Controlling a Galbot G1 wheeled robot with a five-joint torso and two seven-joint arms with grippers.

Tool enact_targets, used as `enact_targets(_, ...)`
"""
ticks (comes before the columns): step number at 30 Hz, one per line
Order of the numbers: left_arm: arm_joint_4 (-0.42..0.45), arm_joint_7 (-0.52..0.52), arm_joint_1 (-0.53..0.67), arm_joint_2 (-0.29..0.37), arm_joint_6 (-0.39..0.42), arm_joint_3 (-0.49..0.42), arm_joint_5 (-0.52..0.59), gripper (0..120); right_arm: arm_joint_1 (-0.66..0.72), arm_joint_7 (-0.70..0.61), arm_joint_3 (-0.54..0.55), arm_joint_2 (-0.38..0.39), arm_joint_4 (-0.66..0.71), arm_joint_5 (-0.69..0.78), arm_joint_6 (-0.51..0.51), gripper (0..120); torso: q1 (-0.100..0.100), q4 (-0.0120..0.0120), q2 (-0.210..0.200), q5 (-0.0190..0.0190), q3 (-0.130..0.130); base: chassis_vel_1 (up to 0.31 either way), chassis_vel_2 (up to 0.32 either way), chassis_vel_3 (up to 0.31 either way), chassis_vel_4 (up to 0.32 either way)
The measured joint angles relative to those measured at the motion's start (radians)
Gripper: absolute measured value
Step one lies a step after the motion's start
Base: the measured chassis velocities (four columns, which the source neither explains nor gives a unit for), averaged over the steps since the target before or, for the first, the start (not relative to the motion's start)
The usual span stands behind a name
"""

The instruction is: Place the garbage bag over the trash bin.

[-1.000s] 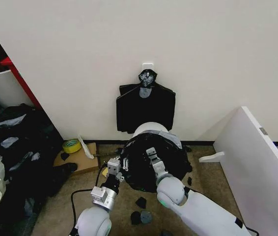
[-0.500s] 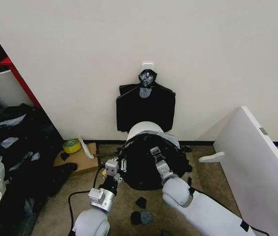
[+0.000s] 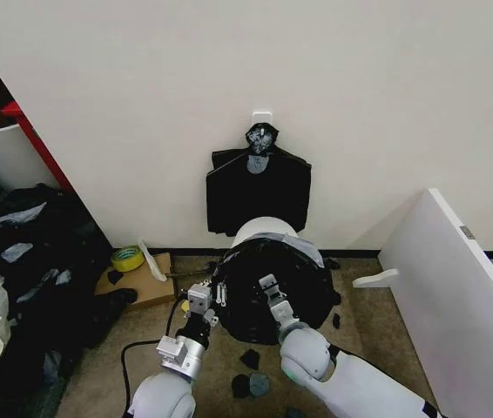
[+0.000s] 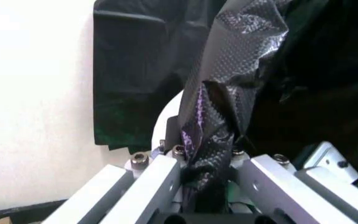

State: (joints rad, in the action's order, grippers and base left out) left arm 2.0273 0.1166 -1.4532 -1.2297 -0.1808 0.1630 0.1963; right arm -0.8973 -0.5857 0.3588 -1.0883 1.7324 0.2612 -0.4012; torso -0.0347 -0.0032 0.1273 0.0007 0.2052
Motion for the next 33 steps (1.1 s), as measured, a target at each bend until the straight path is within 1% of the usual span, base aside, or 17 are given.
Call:
enact_targets(2, 0.000, 0.000, 0.000, 0.000, 0.000, 0.000, 0.000, 0, -0.010, 0.006, -0.008, 0.006, 0.011, -0.012, 0.043, 0, 0.000, -0.0001, 0.000, 0.0000, 0.000, 0.000, 0.000, 0.000, 0.000)
enact_targets(3, 0.000, 0.000, 0.000, 0.000, 0.000, 0.000, 0.000, 0, -0.010, 0.006, -0.008, 0.006, 0.011, -0.012, 0.043, 0, 0.000, -0.0001, 0.000, 0.0000, 0.000, 0.000, 0.000, 0.000, 0.000)
enact_targets(7, -0.007, 0.000, 0.005, -0.002, 0.001, 0.001, 0.002, 0, -0.040, 0.066, -0.024, 0.018, 0.052, -0.048, 0.208, 0, 0.000, -0.0001, 0.000, 0.0000, 0.000, 0.000, 0.000, 0.000, 0.000)
enact_targets(10, -0.012, 0.001, 0.006, -0.003, 0.001, -0.001, 0.002, 0, -0.051, 0.082, -0.034, 0.021, 0.069, -0.063, 0.262, 0, 0.000, 0.0000, 0.000, 0.0000, 0.000, 0.000, 0.000, 0.000, 0.000)
enact_targets(15, -0.008, 0.000, -0.004, -0.006, 0.002, -0.007, -0.004, 0, -0.040, 0.064, -0.065, 0.012, 0.057, -0.039, 0.238, 0, 0.000, 0.0000, 0.000, 0.0001, 0.000, 0.000, 0.000, 0.000, 0.000)
enact_targets(18, -0.004, 0.000, -0.010, -0.006, 0.002, -0.007, -0.009, 0, -0.023, 0.037, -0.082, 0.010, 0.055, 0.015, 0.190, 0, 0.000, 0.0001, 0.000, 0.0001, 0.000, 0.000, 0.000, 0.000, 0.000)
enact_targets(19, -0.004, 0.000, -0.010, -0.006, 0.002, -0.007, -0.009, 0, -0.023, 0.037, -0.082, 0.010, 0.055, 0.015, 0.190, 0, 0.000, 0.0001, 0.000, 0.0001, 0.000, 0.000, 0.000, 0.000, 0.000)
enact_targets(22, 0.000, -0.002, -0.016, -0.005, 0.002, -0.008, -0.011, 0, -0.010, -0.003, -0.097, 0.010, 0.061, 0.063, 0.129, 0, 0.000, 0.0000, 0.000, 0.0001, 0.000, 0.000, 0.000, 0.000, 0.000)
enact_targets(29, 0.008, -0.005, -0.026, -0.005, 0.002, -0.010, -0.017, 0, -0.006, -0.053, -0.104, 0.014, 0.069, 0.069, 0.026, 0, 0.000, 0.0000, 0.000, 0.0000, 0.000, 0.000, 0.000, 0.000, 0.000)
enact_targets(33, 0.012, -0.009, -0.038, -0.003, 0.002, -0.014, -0.025, 0, -0.012, -0.062, -0.103, 0.014, 0.067, 0.052, 0.010, 0, 0.000, 0.0000, 0.000, 0.0001, 0.000, 0.000, 0.000, 0.000, 0.000)
